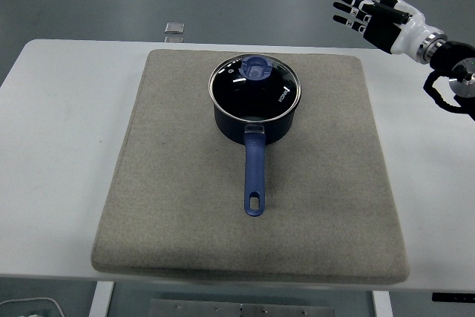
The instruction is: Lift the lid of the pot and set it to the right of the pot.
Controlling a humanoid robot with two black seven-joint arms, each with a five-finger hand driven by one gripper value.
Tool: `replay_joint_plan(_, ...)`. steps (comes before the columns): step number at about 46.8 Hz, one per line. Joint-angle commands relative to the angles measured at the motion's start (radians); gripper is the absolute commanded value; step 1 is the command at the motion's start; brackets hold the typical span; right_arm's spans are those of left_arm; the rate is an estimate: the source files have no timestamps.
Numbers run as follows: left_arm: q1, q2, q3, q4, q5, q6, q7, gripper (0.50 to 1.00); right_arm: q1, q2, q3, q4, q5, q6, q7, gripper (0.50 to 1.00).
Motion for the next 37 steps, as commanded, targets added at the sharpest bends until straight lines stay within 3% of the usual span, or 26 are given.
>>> replay_joint_plan(1, 0.000, 0.000, 0.001, 0.001, 0.000, 0.000, 0.000, 1.000, 0.019, 0.000, -0.001, 0.002, -0.057, 0.036, 0.000, 0.932)
replay_joint_plan(20, 0.000, 0.000, 0.001, 0.001, 0.000, 0.000, 0.000, 1.000, 0.107, -0.001, -0.003, 0.002, -0.359, 0.169, 0.000, 0.932)
replay_joint_plan(37, 0.000, 0.000, 0.001, 0.001, 0.000, 0.001, 0.000, 1.000, 0.142, -0.008, -0.003, 0.042, -0.565, 0.203, 0.001, 0.930)
